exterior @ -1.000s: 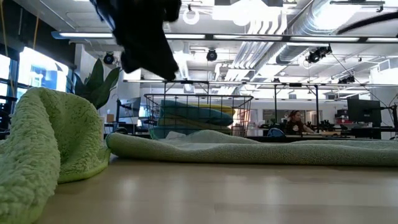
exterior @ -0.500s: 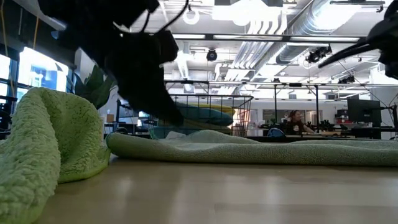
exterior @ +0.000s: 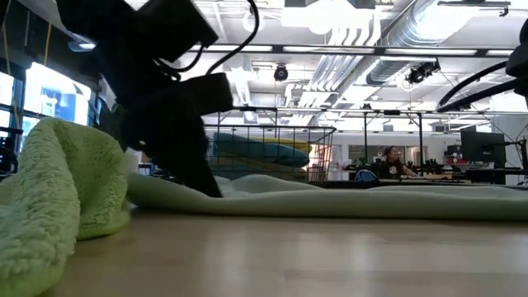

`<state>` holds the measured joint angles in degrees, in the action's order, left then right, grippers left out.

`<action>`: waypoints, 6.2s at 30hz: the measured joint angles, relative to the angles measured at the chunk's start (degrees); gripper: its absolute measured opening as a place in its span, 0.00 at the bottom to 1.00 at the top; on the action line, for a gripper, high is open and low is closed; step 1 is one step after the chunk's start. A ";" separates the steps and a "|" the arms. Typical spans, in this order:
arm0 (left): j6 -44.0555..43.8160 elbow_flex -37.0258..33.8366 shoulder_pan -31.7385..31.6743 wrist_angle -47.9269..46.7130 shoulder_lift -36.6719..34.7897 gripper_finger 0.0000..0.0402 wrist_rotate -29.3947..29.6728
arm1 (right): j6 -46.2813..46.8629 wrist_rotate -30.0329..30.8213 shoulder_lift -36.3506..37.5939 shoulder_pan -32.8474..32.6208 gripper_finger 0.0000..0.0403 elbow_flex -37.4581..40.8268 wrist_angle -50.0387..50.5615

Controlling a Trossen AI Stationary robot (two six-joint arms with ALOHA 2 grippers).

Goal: Fold microfiber towels
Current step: Fold the light blue microfiber cloth, then put the light blue microfiber cloth in the basket

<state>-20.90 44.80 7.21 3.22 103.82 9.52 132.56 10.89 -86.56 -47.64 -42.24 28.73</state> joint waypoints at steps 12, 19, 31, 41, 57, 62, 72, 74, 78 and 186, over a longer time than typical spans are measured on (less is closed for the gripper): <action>-0.17 -0.42 1.21 -11.24 -5.45 0.23 2.75 | -0.06 8.36 -0.48 5.63 0.43 0.00 -0.33; -1.38 -0.39 1.26 -11.63 -5.43 0.23 3.16 | -0.01 8.14 -3.22 7.87 0.43 0.00 -4.87; -0.99 -0.31 1.26 -12.17 -5.43 0.23 2.89 | -0.60 6.06 -4.37 7.13 0.43 -0.21 -5.54; -0.92 -0.24 1.43 -14.54 -5.48 0.23 1.40 | -1.46 10.67 -2.84 8.55 0.43 0.02 1.68; -0.46 -0.35 1.43 -14.58 -5.45 0.23 0.10 | -6.57 15.46 -0.39 13.56 0.43 0.03 8.01; -0.42 -0.35 1.43 -14.51 -5.43 0.23 -0.07 | -8.39 13.92 -2.44 14.85 0.43 0.02 7.83; 0.06 -0.39 1.41 -14.26 -5.43 0.23 -0.28 | -12.83 14.06 -7.40 15.07 0.43 -0.28 0.01; 0.08 -0.39 1.41 -14.27 -5.43 0.23 -0.38 | -12.95 14.17 -8.06 15.04 0.43 -0.37 0.59; 0.08 -0.39 1.41 -14.16 -5.43 0.23 -0.39 | -14.54 14.55 -8.45 15.15 0.43 -0.31 0.54; -0.43 -3.10 3.05 -6.37 -18.01 0.23 2.85 | -51.72 2.50 -5.92 30.37 0.41 -11.23 -4.08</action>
<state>-21.34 41.70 10.26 -3.15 85.81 12.37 80.84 13.39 -92.48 -17.27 -53.47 24.64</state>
